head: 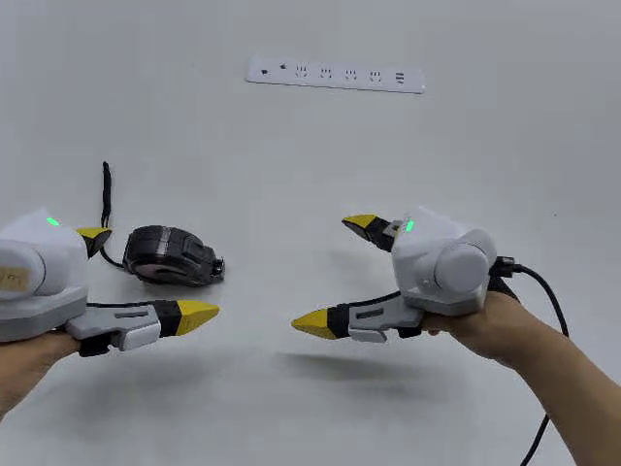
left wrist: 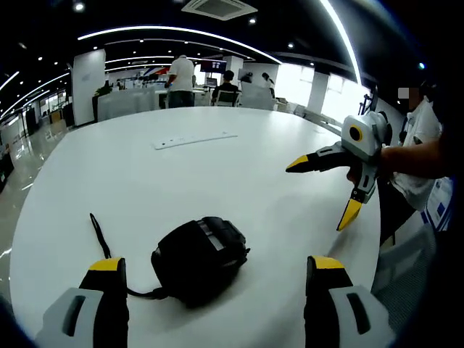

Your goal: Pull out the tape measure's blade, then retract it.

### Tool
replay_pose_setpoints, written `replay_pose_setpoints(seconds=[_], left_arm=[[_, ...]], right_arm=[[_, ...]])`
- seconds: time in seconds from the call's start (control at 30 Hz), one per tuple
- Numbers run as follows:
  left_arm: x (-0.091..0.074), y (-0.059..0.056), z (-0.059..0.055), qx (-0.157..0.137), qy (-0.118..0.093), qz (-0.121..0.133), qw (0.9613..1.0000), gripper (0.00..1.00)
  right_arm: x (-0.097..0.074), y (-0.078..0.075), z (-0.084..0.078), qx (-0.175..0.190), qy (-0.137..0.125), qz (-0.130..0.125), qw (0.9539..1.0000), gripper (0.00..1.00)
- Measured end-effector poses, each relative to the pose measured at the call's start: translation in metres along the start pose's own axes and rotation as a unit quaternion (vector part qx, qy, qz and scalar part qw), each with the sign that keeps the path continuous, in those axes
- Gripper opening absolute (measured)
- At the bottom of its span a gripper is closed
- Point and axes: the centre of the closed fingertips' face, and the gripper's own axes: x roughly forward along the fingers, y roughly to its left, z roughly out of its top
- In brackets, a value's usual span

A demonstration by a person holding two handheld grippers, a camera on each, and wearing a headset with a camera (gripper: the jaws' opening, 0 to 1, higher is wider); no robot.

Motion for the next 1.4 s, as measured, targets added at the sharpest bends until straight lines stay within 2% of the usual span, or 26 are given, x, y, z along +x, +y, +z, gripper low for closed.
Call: replay_pose_setpoints(seconds=[0.2, 0.3, 0.43, 0.6, 0.87, 0.97, 1.13, 1.27, 1.4], left_arm=[[-0.007, 0.001, 0.003, 0.009, -0.018, -0.006, 0.9998, 1.00], [-0.011, -0.002, 0.005, 0.013, -0.028, -0.014, 0.9994, 1.00], [-0.012, -0.003, 0.005, 0.015, -0.030, -0.018, 0.9993, 1.00], [-0.021, -0.007, 0.008, 0.029, -0.056, -0.032, 0.9975, 1.00], [-0.033, -0.010, 0.006, 0.026, -0.071, -0.040, 0.9963, 1.00], [-0.037, -0.013, 0.007, 0.029, -0.077, -0.044, 0.9956, 1.00], [-0.042, -0.018, 0.008, 0.032, -0.086, -0.054, 0.9943, 1.00], [-0.046, -0.018, 0.011, 0.032, -0.101, -0.057, 0.9928, 1.00], [-0.047, -0.016, 0.009, 0.038, -0.095, -0.050, 0.9935, 1.00]], right_arm=[[-0.014, -0.001, 0.000, 0.014, -0.018, -0.018, 0.9996, 1.00], [-0.020, 0.000, -0.004, 0.014, -0.018, -0.025, 0.9994, 1.00], [-0.022, 0.001, -0.005, 0.016, -0.019, -0.026, 0.9994, 1.00], [-0.039, 0.004, -0.010, 0.034, -0.028, -0.045, 0.9980, 1.00], [-0.051, 0.010, -0.012, 0.040, -0.031, -0.051, 0.9974, 1.00], [-0.057, 0.011, -0.010, 0.050, -0.046, -0.054, 0.9962, 1.00], [-0.062, 0.011, -0.013, 0.056, -0.046, -0.062, 0.9955, 1.00], [-0.068, 0.010, -0.009, 0.061, -0.055, -0.073, 0.9940, 1.00], [-0.070, 0.010, -0.008, 0.063, -0.058, -0.077, 0.9934, 1.00]])
